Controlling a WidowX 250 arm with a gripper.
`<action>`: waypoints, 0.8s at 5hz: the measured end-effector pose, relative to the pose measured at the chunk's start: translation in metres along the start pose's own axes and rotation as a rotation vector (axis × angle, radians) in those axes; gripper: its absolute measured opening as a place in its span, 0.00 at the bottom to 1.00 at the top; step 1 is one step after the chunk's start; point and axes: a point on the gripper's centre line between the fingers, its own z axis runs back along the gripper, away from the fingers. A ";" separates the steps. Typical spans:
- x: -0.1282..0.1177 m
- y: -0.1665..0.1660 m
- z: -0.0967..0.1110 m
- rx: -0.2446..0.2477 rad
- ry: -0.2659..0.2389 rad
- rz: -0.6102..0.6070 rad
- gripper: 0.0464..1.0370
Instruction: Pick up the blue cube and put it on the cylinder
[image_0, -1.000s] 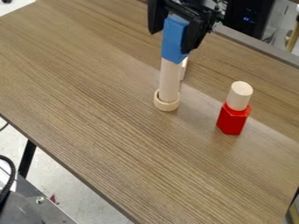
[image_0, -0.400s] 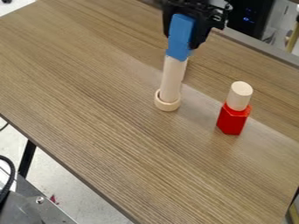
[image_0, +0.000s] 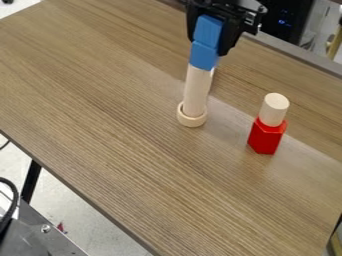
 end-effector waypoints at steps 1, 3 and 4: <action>-0.006 -0.001 0.009 0.021 0.009 -0.014 0.56; -0.005 -0.022 0.035 -0.017 -0.033 -0.072 0.56; -0.004 -0.038 0.042 -0.044 -0.050 -0.133 0.56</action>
